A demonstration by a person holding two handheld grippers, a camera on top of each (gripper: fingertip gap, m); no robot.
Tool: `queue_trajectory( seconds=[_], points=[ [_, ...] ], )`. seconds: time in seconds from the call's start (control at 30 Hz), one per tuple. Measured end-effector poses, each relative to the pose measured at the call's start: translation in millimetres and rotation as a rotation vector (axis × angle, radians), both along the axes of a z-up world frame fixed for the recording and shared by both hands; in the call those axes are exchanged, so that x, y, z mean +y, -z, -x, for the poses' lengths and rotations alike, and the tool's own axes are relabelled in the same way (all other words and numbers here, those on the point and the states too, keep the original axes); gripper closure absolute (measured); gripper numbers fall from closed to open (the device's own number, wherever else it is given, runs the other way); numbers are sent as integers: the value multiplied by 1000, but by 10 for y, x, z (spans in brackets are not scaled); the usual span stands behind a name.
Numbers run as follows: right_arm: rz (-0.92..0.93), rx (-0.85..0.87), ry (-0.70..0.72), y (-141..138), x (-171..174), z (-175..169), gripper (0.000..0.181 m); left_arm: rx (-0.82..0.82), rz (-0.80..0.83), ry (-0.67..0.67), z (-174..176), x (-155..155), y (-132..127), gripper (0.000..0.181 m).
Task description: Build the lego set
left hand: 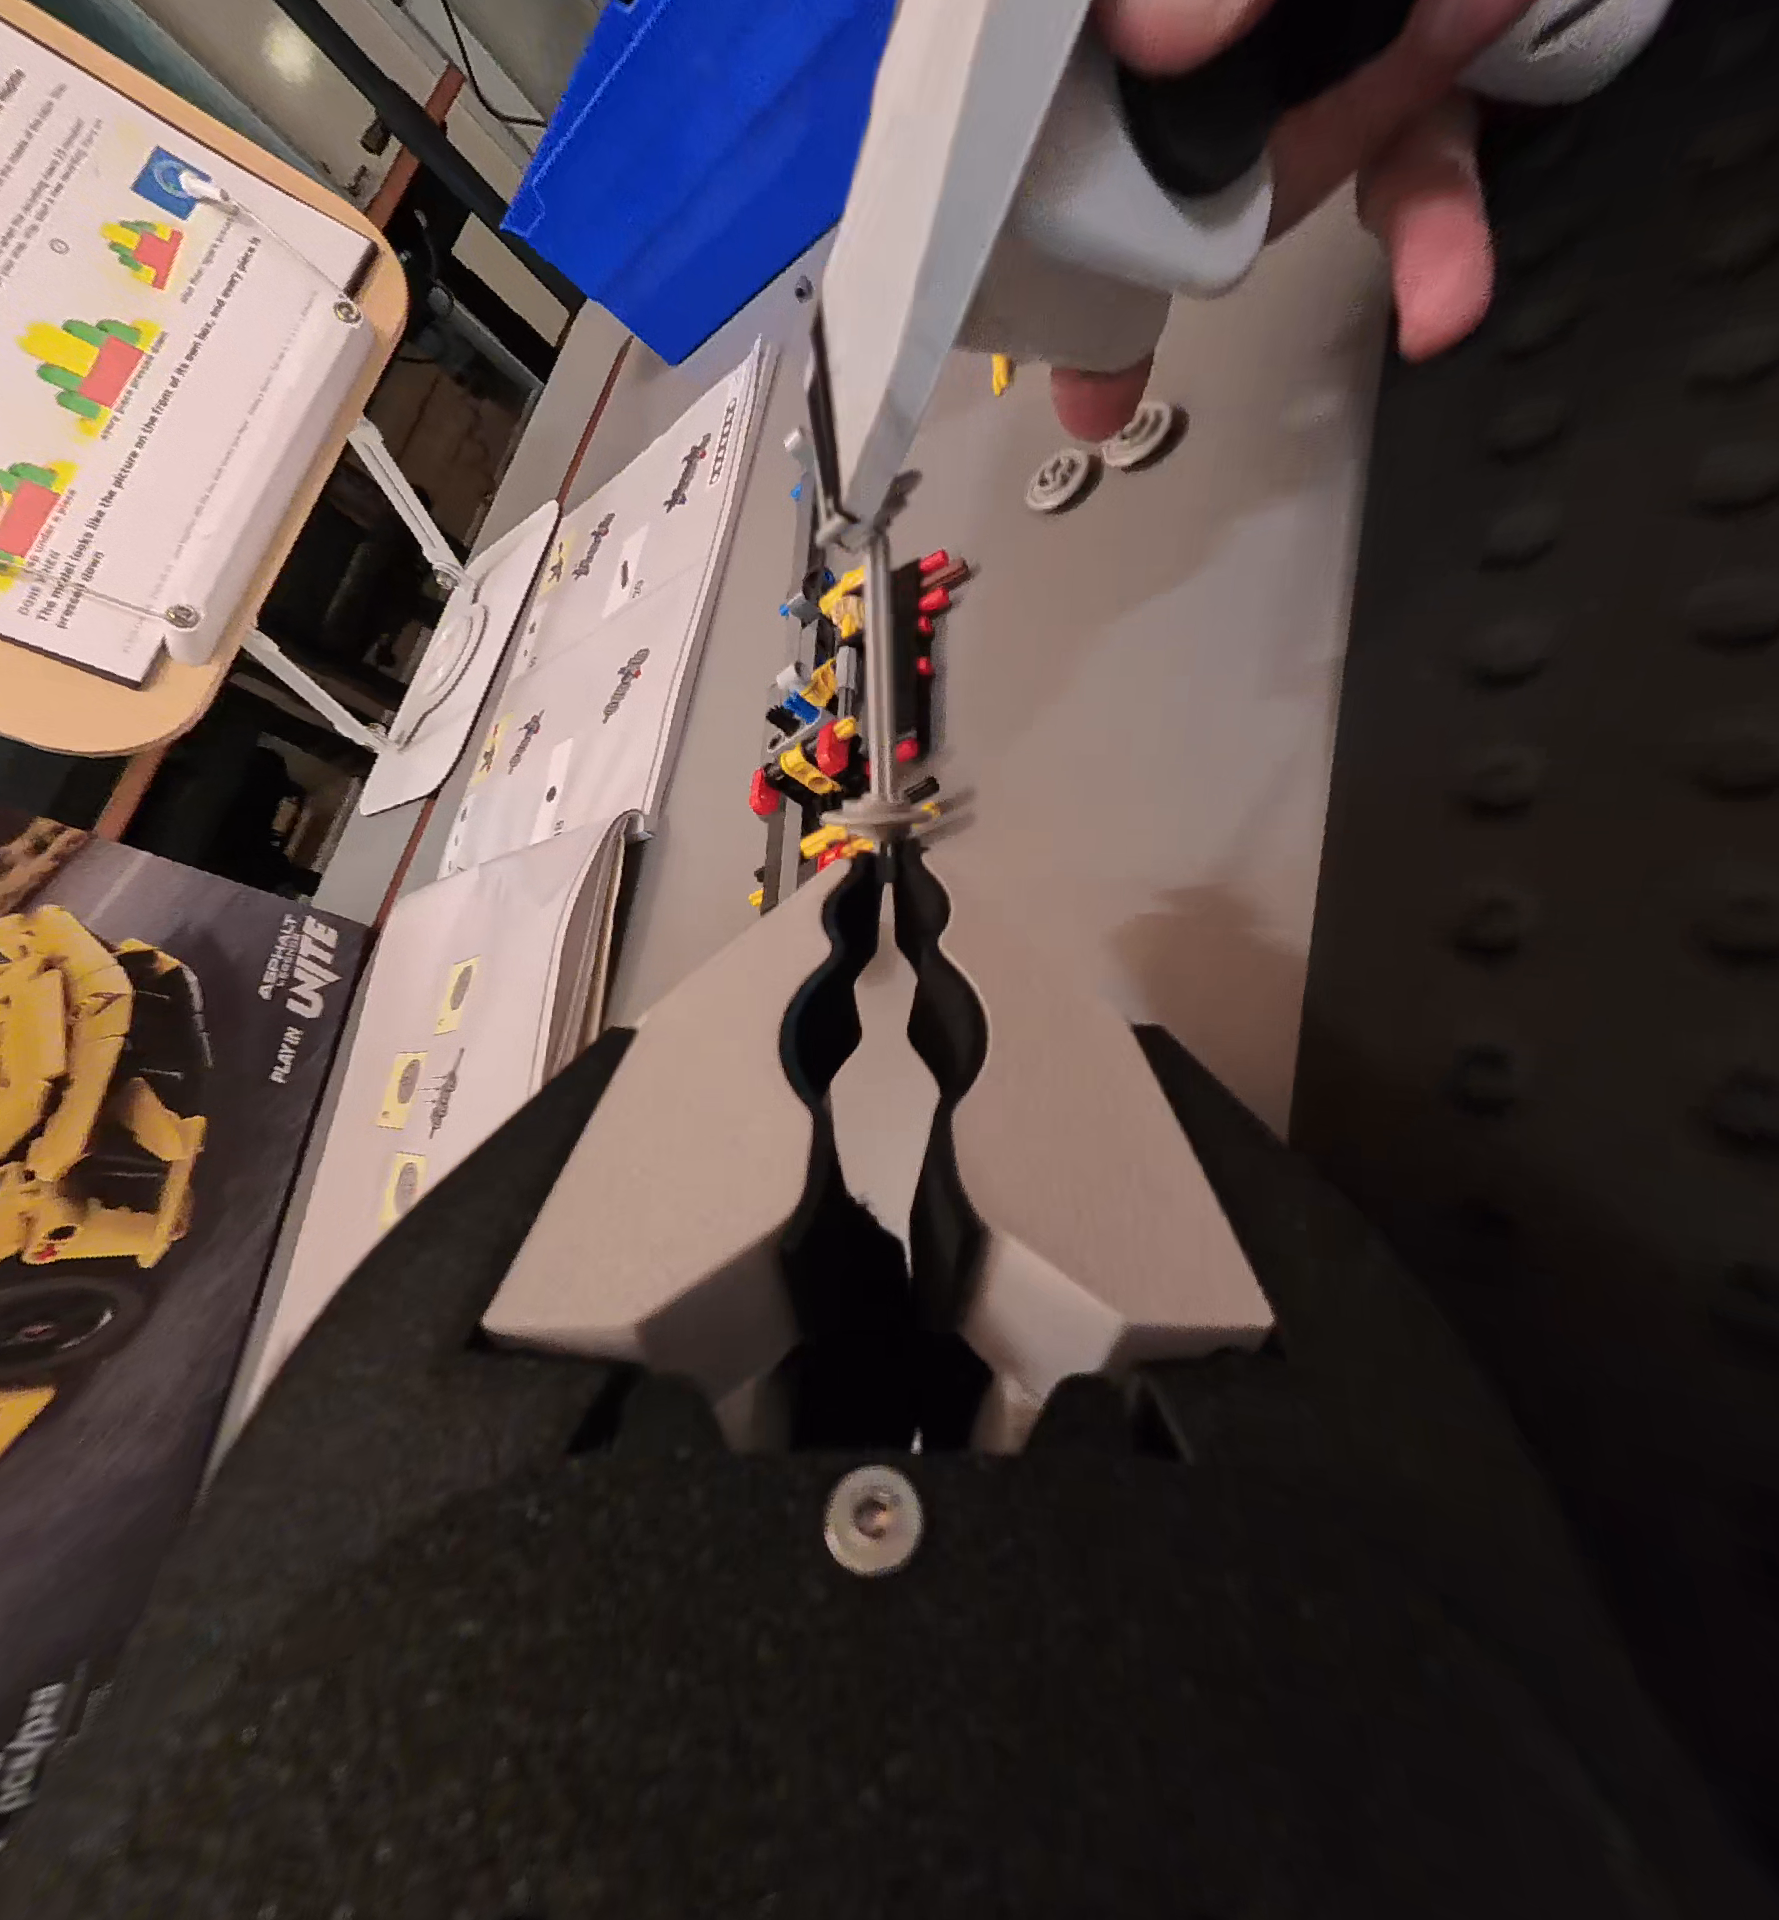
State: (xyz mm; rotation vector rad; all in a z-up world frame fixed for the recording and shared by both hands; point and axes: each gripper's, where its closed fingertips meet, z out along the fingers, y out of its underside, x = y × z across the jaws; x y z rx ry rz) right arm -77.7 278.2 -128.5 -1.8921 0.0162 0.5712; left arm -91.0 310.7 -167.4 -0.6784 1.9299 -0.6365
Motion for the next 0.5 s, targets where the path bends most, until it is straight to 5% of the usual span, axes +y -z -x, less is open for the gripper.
queue_trajectory(
  seconds=[0.5],
  points=[
    [-247, 173, 69, -378, 257, 35, 164, 11, 329, 8, 7, 11, -222, 179]
  ],
)
